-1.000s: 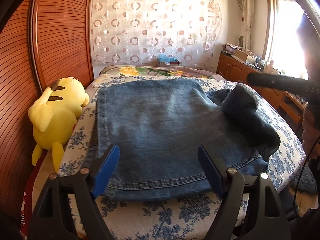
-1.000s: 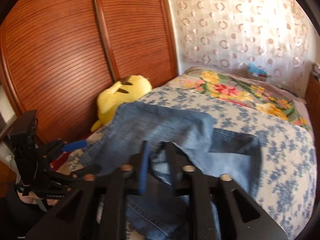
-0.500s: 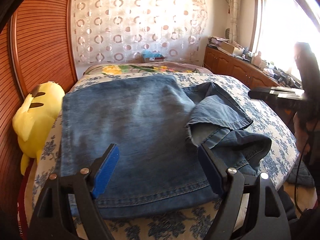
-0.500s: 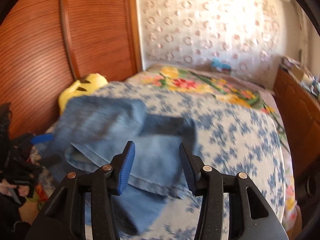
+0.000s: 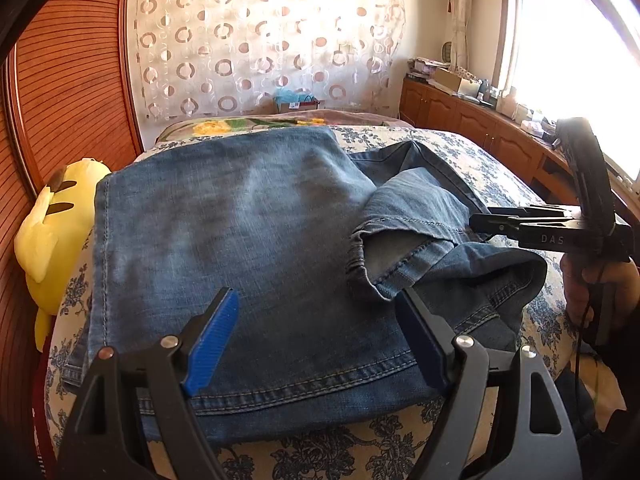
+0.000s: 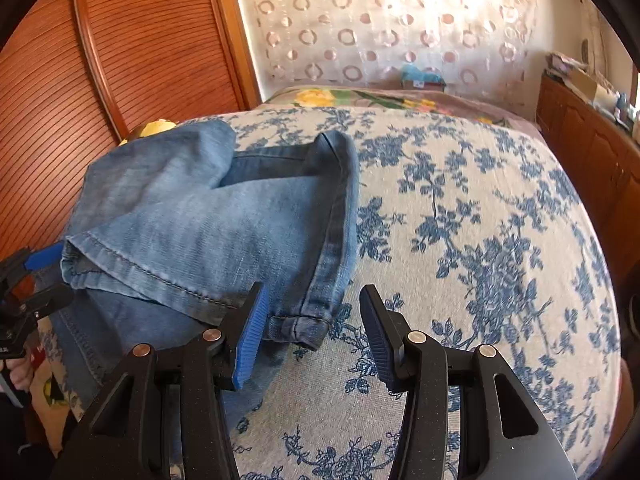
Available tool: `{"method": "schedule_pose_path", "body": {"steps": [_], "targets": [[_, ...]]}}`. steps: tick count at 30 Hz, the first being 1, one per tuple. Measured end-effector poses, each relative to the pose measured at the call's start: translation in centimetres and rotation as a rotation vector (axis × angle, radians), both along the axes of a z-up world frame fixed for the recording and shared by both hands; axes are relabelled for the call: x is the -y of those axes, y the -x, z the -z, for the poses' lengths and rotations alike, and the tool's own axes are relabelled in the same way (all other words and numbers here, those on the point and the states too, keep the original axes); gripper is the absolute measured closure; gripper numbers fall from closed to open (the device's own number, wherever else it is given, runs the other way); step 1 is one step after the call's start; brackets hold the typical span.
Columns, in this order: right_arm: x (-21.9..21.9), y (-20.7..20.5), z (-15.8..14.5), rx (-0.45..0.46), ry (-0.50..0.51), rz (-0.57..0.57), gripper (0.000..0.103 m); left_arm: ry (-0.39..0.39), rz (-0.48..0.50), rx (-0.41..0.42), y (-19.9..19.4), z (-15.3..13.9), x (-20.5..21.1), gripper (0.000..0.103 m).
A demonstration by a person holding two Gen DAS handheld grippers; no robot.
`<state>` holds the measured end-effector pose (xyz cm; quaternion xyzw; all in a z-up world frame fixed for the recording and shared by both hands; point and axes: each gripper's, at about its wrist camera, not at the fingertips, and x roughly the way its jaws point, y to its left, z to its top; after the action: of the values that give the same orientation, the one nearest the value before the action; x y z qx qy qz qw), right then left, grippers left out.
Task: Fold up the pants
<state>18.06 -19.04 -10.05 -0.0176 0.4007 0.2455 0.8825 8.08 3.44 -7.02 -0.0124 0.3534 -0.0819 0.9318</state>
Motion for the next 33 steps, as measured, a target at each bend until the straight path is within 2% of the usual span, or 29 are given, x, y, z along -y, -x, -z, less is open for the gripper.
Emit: {"method": "schedule_pose_path", "body": {"steps": [12, 13, 15, 19, 24, 29, 31, 33], "targets": [[-0.8, 0.8, 0.4, 0.026, 0.037, 0.005, 0.055, -0.033, 0.044, -0.01, -0.2, 0.3, 1.0, 0.024], [-0.7, 0.8, 0.4, 0.028, 0.036, 0.004, 0.055, -0.037, 0.049, -0.003, -0.3, 0.1, 1.2, 0.03], [-0.7, 0.9, 0.5, 0.027, 0.035, 0.005, 0.055, -0.045, 0.061, 0.006, -0.6, -0.4, 1.5, 0.033], [-0.6, 1.0, 0.5, 0.028, 0.027, 0.007, 0.055, -0.065, 0.101, 0.02, -1.3, -1.3, 2.2, 0.05], [-0.5, 1.0, 0.4, 0.028, 0.026, 0.009, 0.056, -0.104, 0.127, 0.011, -2.0, -1.6, 2.9, 0.062], [-0.5, 1.0, 0.4, 0.028, 0.021, 0.011, 0.056, -0.099, 0.123, 0.0, -2.5, -1.3, 2.7, 0.075], [-0.6, 1.0, 0.3, 0.03, 0.023, 0.0, 0.067, -0.086, 0.127, -0.001, -2.6, -1.2, 2.8, 0.088], [-0.8, 1.2, 0.1, 0.037, 0.024, -0.011, 0.083, -0.065, 0.122, 0.006, -2.6, -1.3, 2.7, 0.091]]}}
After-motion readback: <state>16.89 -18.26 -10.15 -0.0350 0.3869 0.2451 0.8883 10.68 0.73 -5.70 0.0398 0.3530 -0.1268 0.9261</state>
